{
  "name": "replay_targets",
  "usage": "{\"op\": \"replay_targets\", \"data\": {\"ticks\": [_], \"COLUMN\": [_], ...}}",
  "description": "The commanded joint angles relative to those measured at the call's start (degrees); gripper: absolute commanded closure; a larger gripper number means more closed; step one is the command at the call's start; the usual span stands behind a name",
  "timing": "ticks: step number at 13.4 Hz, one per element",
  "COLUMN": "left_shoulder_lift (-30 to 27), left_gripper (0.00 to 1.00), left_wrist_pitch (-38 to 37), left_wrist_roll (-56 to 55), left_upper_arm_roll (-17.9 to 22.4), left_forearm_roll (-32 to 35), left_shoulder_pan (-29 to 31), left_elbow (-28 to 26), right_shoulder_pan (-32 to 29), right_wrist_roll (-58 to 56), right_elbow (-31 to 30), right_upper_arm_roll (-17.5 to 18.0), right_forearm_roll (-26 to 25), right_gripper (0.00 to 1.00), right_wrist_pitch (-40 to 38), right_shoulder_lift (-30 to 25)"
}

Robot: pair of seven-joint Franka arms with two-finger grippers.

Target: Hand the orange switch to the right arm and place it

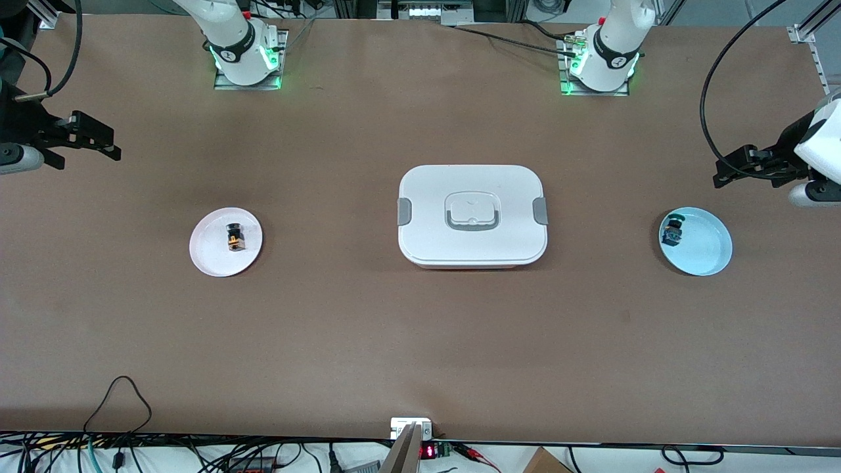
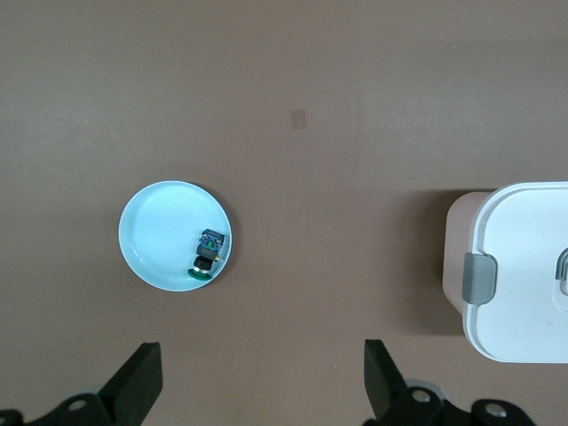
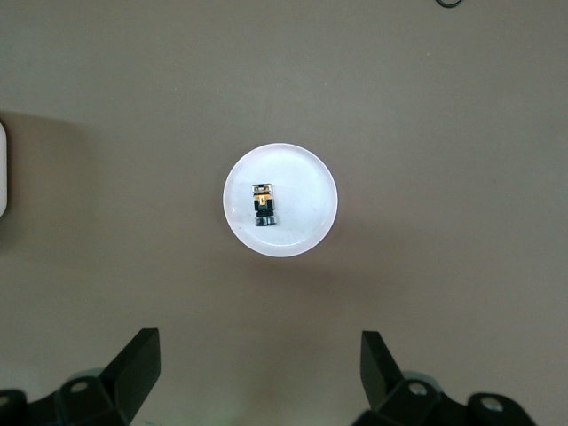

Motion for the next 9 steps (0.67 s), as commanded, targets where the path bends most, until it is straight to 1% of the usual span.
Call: {"op": "replay_targets", "data": {"ticks": [1, 4, 6, 9], "left_shoulder_lift": [0.3, 0.8, 1.3, 1.9], "left_gripper": [0.0, 0.0, 0.0, 0.0], "left_wrist_pitch": [-0.1, 0.1, 0.1, 0.0], "left_wrist_roll": [1.4, 1.8, 3.5, 3.7], "left_upper_arm_roll": [0.8, 1.1, 1.2, 1.1], "left_forearm_roll": [-0.1, -0.1, -0.6, 0.0], "left_shoulder_pan": [-0.6, -0.6, 0.6, 0.6], "left_elbow": [0.8, 1.0, 2.4, 2.6], "right_shoulder_pan": [-0.6, -0.6, -0.7, -0.7], "right_wrist_roll": [-1.2, -1.2, -1.2, -1.2], "right_elbow": [2.0, 4.0, 4.0, 4.0], "right_upper_arm_roll": [0.3, 0.4, 0.3, 0.3], "right_forearm_roll": [0.6, 0.7, 0.7, 0.8], "right_gripper": [0.0, 0.0, 0.0, 0.0], "right_wrist_pitch": [-1.0, -0.8, -0.9, -1.4], "right_shoulder_lift": [1.7, 2.4, 2.5, 2.4]}}
